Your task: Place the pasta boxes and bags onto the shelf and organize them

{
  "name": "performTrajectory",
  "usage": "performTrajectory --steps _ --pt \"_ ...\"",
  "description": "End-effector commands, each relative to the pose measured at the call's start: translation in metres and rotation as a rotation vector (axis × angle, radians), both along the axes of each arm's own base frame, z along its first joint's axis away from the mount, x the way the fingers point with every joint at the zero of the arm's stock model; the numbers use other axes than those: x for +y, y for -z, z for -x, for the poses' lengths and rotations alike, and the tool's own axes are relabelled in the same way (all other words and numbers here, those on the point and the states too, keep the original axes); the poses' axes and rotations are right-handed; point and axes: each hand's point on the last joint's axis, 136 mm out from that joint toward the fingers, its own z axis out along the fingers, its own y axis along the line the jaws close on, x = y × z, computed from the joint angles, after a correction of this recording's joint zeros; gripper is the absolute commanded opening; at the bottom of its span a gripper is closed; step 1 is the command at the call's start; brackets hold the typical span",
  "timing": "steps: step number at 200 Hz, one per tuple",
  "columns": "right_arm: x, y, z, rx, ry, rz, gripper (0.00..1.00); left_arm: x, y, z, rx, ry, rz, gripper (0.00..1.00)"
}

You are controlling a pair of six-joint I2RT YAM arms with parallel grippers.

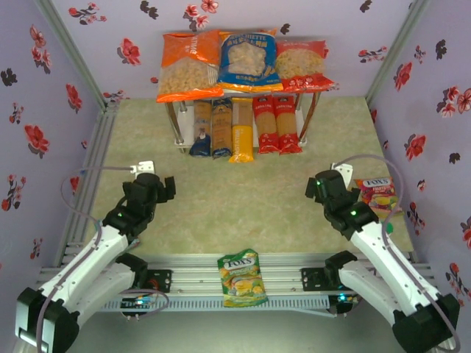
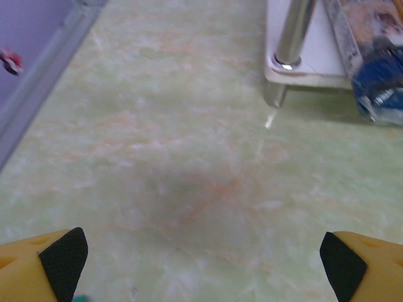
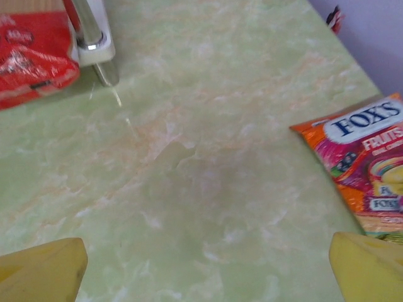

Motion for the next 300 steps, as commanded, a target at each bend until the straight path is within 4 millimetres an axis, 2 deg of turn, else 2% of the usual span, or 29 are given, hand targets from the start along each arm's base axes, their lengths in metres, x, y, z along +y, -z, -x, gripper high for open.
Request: performTrajectory --steps 1,9,32,71,98,105,111,131,156,185,190,207,247,266,273,291,293,300 --pt "0.006 0.001 -0.015 -0.04 0.022 -0.059 0.99 0.02 -0.019 -0.015 -0.119 -0.071 -0.08 1.0" --pt "0.007 0.002 -0.017 -0.036 0.021 -0.054 0.99 0.026 -0.021 -0.019 -0.138 -0.09 -0.088 1.0" --pt "0.007 0.009 -0.021 -0.021 0.018 -0.047 0.99 0.045 -0.009 -0.033 -0.181 -0.136 -0.138 1.0" --pt "0.004 0.015 -0.022 -0.01 0.023 -0.041 0.99 0.081 0.003 -0.053 -0.22 -0.239 -0.121 1.0" --pt "-0.002 0.018 -0.02 -0.017 0.038 -0.033 0.99 0.094 0.012 -0.059 -0.259 -0.255 -0.097 1.0" --pt "-0.003 0.019 -0.021 -0.018 0.039 -0.037 0.99 0.094 0.011 -0.063 -0.284 -0.25 -0.082 1.0" --pt "-0.003 0.019 -0.021 -0.021 0.034 -0.038 0.99 0.094 0.024 -0.06 -0.27 -0.244 -0.074 1.0" --pt "-0.005 0.021 -0.024 -0.017 0.037 -0.034 0.99 0.087 0.036 -0.073 -0.266 -0.192 -0.081 0.99" --pt "-0.007 0.024 -0.03 -0.003 0.051 -0.038 0.99 0.082 0.034 -0.084 -0.291 -0.145 -0.128 1.0" --pt "-0.005 0.024 -0.036 -0.022 0.054 -0.057 0.99 0.073 0.062 -0.085 -0.307 -0.089 -0.134 0.99" --pt "-0.005 0.023 -0.037 -0.025 0.056 -0.059 0.99 0.071 0.057 -0.086 -0.335 -0.081 -0.145 1.0" --pt "-0.006 0.02 -0.038 -0.04 0.059 -0.063 0.99 0.06 0.06 -0.089 -0.296 -0.021 -0.153 1.0" --pt "-0.014 0.02 -0.039 -0.064 0.09 -0.048 0.99 0.053 0.062 -0.094 -0.279 0.016 -0.162 1.0" --pt "-0.019 0.021 -0.041 -0.096 0.115 -0.042 0.99 0.057 0.071 -0.098 -0.219 0.009 -0.152 1.0" --pt "-0.022 0.021 -0.043 -0.121 0.132 -0.035 0.99 0.056 0.063 -0.107 -0.234 0.016 -0.142 1.0" --pt "-0.031 0.015 -0.05 -0.206 0.173 -0.01 0.99 0.054 0.059 -0.104 -0.264 0.026 -0.143 1.0" --pt "-0.032 0.014 -0.051 -0.217 0.178 -0.007 0.99 0.054 0.064 -0.099 -0.253 0.03 -0.146 1.0" --pt "-0.035 0.011 -0.054 -0.253 0.183 0.009 0.99 0.05 0.064 -0.093 -0.273 0.044 -0.156 1.0"
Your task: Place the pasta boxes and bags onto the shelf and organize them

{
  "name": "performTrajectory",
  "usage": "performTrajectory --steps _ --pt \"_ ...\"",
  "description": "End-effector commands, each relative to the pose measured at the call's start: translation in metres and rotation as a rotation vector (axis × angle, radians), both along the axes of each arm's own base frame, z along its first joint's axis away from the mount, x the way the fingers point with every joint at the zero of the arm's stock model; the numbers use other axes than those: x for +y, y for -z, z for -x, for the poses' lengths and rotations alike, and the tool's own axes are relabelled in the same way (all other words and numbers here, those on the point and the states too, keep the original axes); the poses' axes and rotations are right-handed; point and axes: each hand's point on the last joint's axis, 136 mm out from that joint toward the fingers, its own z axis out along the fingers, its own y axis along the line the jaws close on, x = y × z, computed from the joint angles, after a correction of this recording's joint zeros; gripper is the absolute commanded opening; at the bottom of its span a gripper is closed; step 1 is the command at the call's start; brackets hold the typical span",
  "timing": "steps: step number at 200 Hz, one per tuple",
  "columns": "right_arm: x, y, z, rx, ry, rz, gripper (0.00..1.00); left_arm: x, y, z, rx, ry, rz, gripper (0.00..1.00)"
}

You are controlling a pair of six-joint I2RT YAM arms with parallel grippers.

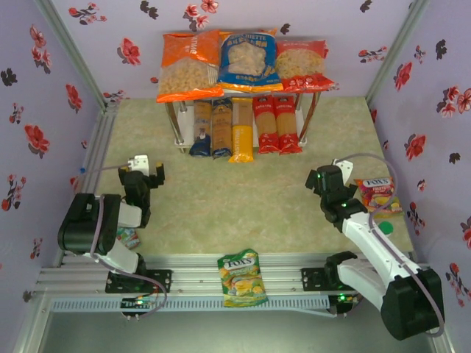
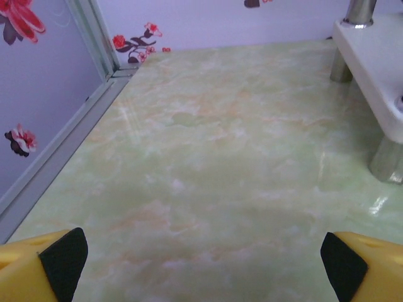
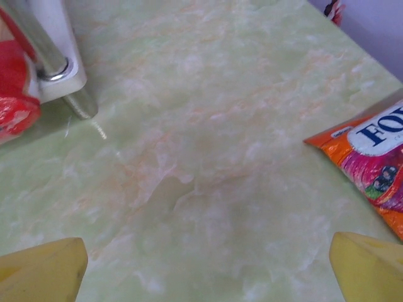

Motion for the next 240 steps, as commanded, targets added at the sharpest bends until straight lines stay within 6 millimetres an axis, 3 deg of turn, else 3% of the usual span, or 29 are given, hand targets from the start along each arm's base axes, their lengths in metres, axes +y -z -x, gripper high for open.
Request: performTrajectory --steps 1,37,55,85,139,185,209,220,229,240 --pt "-0.016 -0.02 -0.013 -0.159 0.076 0.056 0.99 -0.007 -0.003 0.009 -0.034 0.041 -0.03 1.0" --pt "-0.025 -0.044 -0.028 -0.305 0.071 0.19 0.99 -0.016 -0.006 0.017 -0.074 0.072 -0.059 1.0" --pt "-0.04 -0.049 -0.031 -0.332 0.118 0.272 0.99 -0.016 -0.006 0.017 -0.075 0.073 -0.058 1.0" --pt "-0.052 -0.023 -0.044 -0.336 0.132 0.193 0.99 -0.015 -0.006 0.018 -0.073 0.072 -0.059 1.0" --pt "-0.055 0.011 -0.058 -0.352 0.119 0.248 0.99 -0.016 -0.006 0.018 -0.074 0.076 -0.058 1.0" --pt "-0.035 0.018 -0.081 -0.311 -0.014 0.246 0.99 -0.016 -0.006 0.018 -0.074 0.076 -0.058 1.0" --pt "-0.036 0.023 -0.089 -0.264 -0.04 0.203 0.99 -0.016 -0.006 0.018 -0.075 0.077 -0.058 1.0" --pt "-0.035 0.039 -0.094 -0.23 -0.063 0.174 0.99 -0.016 -0.006 0.018 -0.074 0.076 -0.058 1.0" --pt "-0.039 0.034 -0.095 -0.285 -0.05 0.188 0.99 -0.016 -0.006 0.017 -0.074 0.077 -0.057 1.0" --pt "-0.043 0.038 -0.092 -0.231 -0.022 0.168 0.99 -0.016 -0.006 0.017 -0.074 0.076 -0.058 1.0"
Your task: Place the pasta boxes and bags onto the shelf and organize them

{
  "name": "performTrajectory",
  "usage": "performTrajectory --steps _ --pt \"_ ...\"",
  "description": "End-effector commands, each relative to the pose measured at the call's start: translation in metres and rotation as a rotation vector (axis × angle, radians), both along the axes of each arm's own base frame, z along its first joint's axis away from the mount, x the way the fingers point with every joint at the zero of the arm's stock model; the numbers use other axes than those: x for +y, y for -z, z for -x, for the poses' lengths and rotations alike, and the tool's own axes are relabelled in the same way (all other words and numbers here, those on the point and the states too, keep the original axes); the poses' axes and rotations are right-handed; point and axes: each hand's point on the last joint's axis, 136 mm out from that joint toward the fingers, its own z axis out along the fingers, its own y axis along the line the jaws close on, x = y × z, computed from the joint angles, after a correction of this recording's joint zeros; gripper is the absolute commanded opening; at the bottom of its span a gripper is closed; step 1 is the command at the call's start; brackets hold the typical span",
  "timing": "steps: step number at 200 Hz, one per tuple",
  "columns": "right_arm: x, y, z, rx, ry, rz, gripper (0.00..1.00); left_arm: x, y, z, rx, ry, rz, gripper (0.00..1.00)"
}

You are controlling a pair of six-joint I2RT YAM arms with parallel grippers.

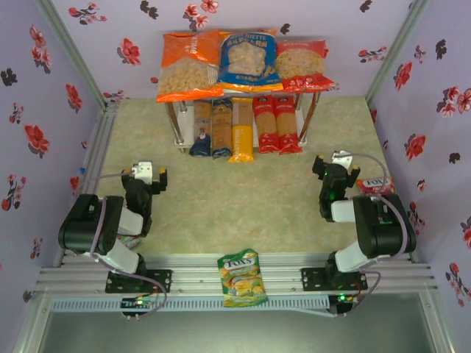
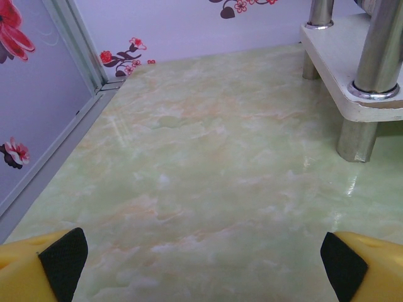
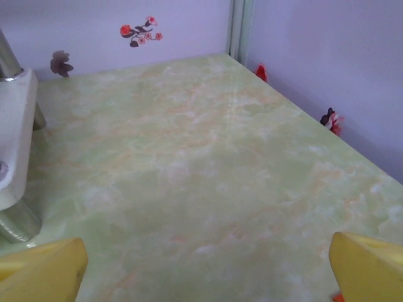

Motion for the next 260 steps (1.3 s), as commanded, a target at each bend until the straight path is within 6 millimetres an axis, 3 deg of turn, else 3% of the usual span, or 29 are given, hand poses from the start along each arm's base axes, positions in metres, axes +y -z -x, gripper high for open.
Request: performTrajectory --steps 1,62,260 --pt "-0.001 0.011 0.0 0.05 -0.008 -0.036 0.99 -0.002 -0.009 -0.002 -0.039 0.012 -0.015 1.0" --pt "-0.003 0.011 -0.001 0.034 -0.013 -0.04 0.99 0.01 -0.006 -0.016 0.02 -0.032 0.015 1.0" --pt "-0.003 0.011 -0.001 0.032 -0.011 -0.039 0.99 0.012 -0.006 -0.015 0.017 -0.046 0.016 1.0"
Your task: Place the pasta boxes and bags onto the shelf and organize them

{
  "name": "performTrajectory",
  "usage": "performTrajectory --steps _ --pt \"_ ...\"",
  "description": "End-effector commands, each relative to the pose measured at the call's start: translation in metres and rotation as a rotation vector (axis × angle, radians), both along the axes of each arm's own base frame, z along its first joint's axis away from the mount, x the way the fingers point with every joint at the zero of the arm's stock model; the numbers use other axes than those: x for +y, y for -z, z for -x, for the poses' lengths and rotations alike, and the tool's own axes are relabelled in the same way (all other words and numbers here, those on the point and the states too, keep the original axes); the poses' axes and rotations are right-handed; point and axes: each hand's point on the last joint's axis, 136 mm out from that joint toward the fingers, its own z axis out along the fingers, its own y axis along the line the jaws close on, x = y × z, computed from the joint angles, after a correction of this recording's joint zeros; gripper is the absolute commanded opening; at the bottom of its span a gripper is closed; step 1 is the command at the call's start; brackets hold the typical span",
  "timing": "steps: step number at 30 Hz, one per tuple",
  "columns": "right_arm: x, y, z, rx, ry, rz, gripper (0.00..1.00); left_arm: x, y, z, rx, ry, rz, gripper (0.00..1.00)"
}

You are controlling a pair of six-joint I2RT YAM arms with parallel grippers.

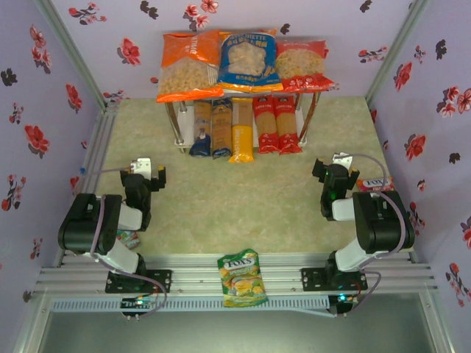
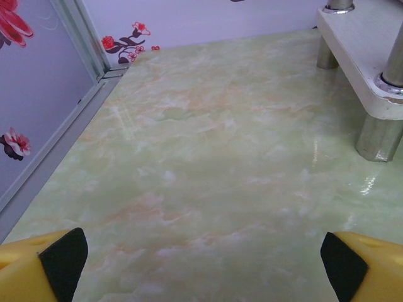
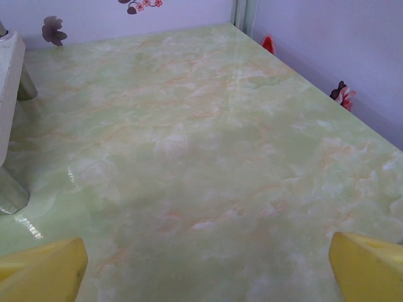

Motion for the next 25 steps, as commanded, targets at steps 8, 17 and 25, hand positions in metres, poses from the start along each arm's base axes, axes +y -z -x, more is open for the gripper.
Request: performTrajectory --steps 8,17,25 --pt "-0.0013 -0.0053 -0.003 -0.025 0.006 -0.017 0.99 0.004 -0.0106 -0.0036 -0.031 -0.02 0.012 1.0" --pt "-0.0013 -0.005 -0.0028 -0.024 0.006 -0.017 0.99 0.0034 -0.0101 -0.0044 -0.027 -0.018 0.013 1.0" --pt "-0.0013 -0.0049 -0.0028 -0.023 0.007 -0.017 0.99 0.0064 -0.0066 -0.0053 -0.005 -0.03 0.02 1.0"
